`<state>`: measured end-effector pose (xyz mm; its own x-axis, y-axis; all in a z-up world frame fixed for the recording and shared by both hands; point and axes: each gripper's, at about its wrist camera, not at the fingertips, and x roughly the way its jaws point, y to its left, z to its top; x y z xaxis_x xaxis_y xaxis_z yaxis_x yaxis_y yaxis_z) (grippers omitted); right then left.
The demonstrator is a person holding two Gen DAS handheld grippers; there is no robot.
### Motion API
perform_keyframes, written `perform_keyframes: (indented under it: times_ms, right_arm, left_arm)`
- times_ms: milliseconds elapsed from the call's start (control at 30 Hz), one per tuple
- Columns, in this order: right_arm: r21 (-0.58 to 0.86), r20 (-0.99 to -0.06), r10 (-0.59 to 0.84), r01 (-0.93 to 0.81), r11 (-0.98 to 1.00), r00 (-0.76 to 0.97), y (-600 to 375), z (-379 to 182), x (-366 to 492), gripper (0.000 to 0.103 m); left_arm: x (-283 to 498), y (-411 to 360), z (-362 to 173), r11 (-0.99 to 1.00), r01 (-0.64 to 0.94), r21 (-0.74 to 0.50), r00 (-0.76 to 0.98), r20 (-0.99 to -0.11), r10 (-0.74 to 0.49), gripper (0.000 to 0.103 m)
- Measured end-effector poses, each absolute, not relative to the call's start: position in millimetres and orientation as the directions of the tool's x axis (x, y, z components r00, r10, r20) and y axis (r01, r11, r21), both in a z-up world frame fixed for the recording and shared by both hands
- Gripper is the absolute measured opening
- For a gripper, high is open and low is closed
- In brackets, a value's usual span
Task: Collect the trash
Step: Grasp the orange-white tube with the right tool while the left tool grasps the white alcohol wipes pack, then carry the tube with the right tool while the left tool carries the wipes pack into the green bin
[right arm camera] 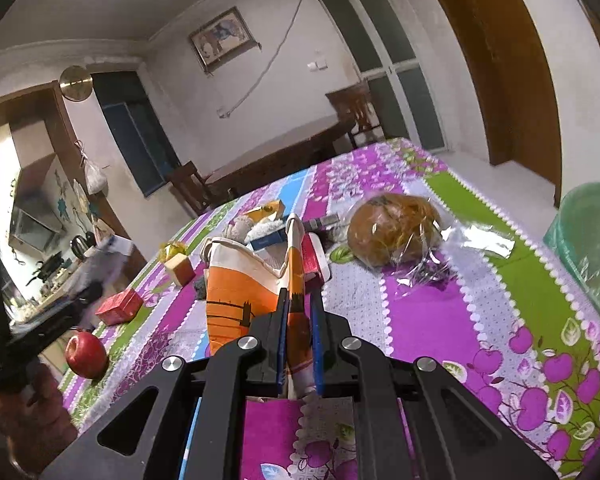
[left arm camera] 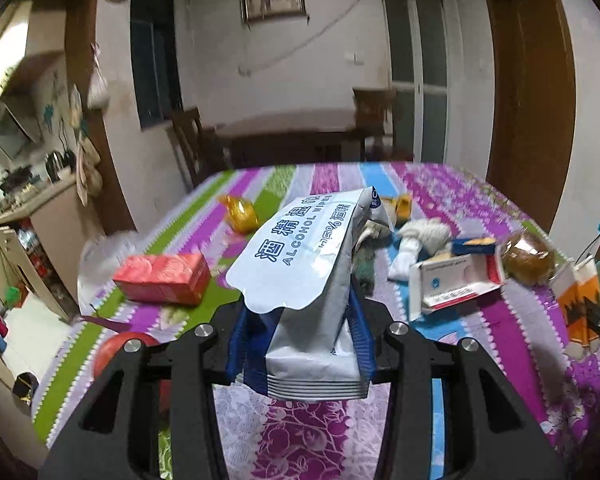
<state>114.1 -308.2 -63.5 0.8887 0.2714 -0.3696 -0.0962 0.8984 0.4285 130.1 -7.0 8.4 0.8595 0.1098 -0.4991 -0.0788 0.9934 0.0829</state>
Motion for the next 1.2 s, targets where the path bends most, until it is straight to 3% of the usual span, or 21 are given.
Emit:
perform_keyframes:
  times_ms: [200, 633, 1200]
  right_arm:
    - [0.356, -0.339, 0.201, -0.073, 0.932, 0.919, -305, -46, 88, 0.011]
    - [0.159, -0.243, -0.006, 0.047, 0.986, 0.97, -311, 10, 25, 0.011]
    - [0.07, -0.358, -0.313, 0.36, 0.93, 0.88, -450, 31, -37, 0.011]
  left_arm:
    - [119, -36, 22, 0.992, -0.06, 0.115, 0.9, -0.423, 0.104, 0.041]
    - [117, -75, 20, 0.992, 0.0, 0.126, 0.905, -0.422, 0.053, 0.041]
    - [131, -236, 30, 0.918, 0.363, 0.161, 0.868, -0.416, -0.271, 0.042]
